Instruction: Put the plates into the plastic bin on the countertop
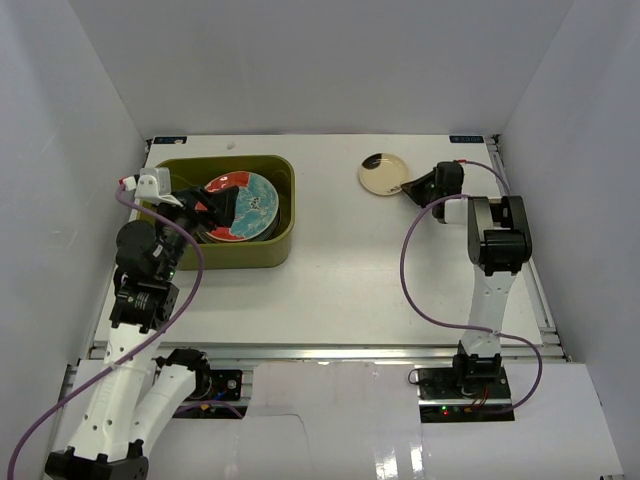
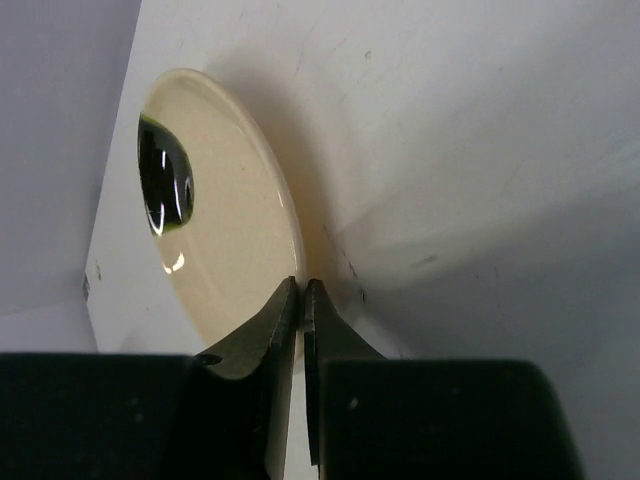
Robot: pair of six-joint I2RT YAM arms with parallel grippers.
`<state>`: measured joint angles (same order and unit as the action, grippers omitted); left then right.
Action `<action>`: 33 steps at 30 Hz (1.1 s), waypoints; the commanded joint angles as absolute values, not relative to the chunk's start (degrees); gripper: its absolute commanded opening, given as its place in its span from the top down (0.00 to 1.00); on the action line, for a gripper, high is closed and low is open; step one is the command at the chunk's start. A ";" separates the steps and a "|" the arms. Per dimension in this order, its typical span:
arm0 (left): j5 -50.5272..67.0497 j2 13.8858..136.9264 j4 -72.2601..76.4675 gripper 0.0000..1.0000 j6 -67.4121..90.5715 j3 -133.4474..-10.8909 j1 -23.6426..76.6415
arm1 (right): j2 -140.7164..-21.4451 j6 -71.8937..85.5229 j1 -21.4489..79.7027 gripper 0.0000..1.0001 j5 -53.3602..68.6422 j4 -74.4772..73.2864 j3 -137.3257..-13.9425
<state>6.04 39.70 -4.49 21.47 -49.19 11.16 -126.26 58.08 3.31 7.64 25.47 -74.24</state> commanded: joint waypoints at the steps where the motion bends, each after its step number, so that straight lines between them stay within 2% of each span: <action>1: 7.12 39.29 -4.31 0.02 21.88 -49.39 10.46 | -115.10 55.57 3.43 0.92 6.68 31.28 -70.41; 5: 8.35 39.11 -3.87 0.02 22.50 -49.31 10.02 | -102.71 48.37 5.00 0.92 8.70 32.17 -67.33; 8: 7.74 38.59 -3.78 0.02 22.41 -49.39 9.93 | -94.78 42.73 10.44 0.92 7.21 28.40 -68.28; 12: 6.16 37.88 -3.96 0.02 22.06 -49.22 9.93 | -92.46 35.79 21.93 0.92 6.68 23.13 -75.22; 17: 2.21 35.69 -4.57 0.02 21.45 -49.31 9.93 | -99.20 33.40 33.89 0.92 5.46 14.79 -90.13; 27: -6.59 33.22 -6.41 0.02 20.30 -49.75 10.28 | -119.78 29.45 46.31 0.92 0.35 -3.65 -118.00; 33: -5.54 33.13 -6.15 0.02 20.22 -49.57 10.46 | -125.94 28.74 48.25 0.92 -2.81 -6.94 -120.24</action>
<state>-5.02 33.39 -5.80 20.93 -49.19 10.24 -126.85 30.24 47.90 -0.19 -5.48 -117.32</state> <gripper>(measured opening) 0.979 0.089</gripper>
